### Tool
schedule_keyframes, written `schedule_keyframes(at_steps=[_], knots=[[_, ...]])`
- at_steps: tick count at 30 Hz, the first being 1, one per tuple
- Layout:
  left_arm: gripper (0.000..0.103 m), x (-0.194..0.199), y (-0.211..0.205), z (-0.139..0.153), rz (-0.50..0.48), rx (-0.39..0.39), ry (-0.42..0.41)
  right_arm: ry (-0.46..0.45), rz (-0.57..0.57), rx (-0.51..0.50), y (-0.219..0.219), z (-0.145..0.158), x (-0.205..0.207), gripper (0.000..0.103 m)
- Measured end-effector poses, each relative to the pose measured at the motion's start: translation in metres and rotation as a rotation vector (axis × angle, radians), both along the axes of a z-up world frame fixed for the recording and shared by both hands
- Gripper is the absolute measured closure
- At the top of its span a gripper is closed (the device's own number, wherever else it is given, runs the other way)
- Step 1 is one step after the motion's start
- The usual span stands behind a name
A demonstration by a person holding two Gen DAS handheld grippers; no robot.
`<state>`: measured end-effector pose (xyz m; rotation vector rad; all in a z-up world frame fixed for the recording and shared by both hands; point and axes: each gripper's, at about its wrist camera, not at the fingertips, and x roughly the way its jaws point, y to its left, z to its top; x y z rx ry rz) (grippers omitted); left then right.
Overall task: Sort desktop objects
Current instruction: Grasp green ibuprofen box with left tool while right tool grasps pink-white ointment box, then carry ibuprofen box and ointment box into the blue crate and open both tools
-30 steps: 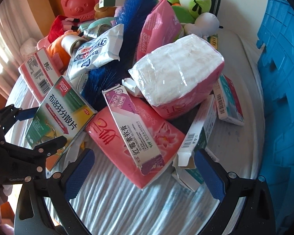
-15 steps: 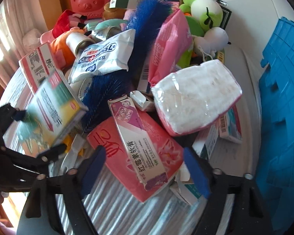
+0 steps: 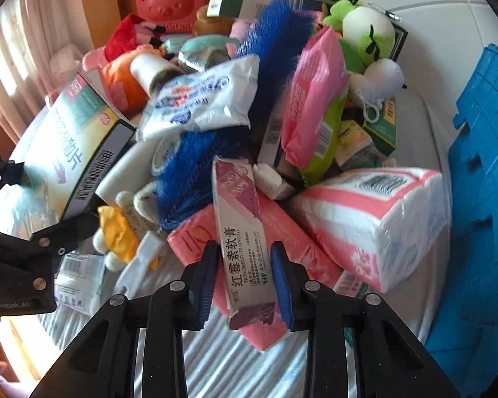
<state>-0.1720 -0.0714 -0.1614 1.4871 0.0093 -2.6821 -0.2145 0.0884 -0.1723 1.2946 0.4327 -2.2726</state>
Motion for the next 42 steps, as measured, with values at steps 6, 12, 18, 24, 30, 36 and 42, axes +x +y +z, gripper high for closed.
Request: schedule_keyframes(at_steps=[6, 12, 18, 24, 30, 36, 42], knots=[[0.01, 0.012, 0.008, 0.038, 0.004, -0.002, 0.1, 0.104, -0.009, -0.088, 0.007, 0.045, 0.01, 0.073], [0.01, 0.016, 0.02, 0.076, -0.023, -0.019, 0.204, 0.237, -0.023, -0.147, 0.017, 0.098, 0.022, 0.074], [0.01, 0.016, 0.045, 0.111, -0.08, -0.006, 0.293, 0.373, -0.051, -0.21, 0.043, 0.151, 0.038, 0.075], [0.01, 0.008, 0.089, 0.159, -0.158, 0.026, 0.409, 0.535, -0.123, -0.234, 0.092, 0.212, 0.055, 0.075], [0.01, -0.007, 0.155, 0.216, -0.259, 0.057, 0.514, 0.672, -0.251, -0.219, 0.165, 0.266, 0.06, 0.075], [0.01, -0.034, 0.243, 0.267, -0.379, 0.112, 0.545, 0.772, -0.38, -0.162, 0.246, 0.306, 0.056, 0.075], [0.01, -0.069, 0.339, 0.298, -0.472, 0.14, 0.499, 0.796, -0.483, -0.084, 0.326, 0.328, 0.029, 0.075]])
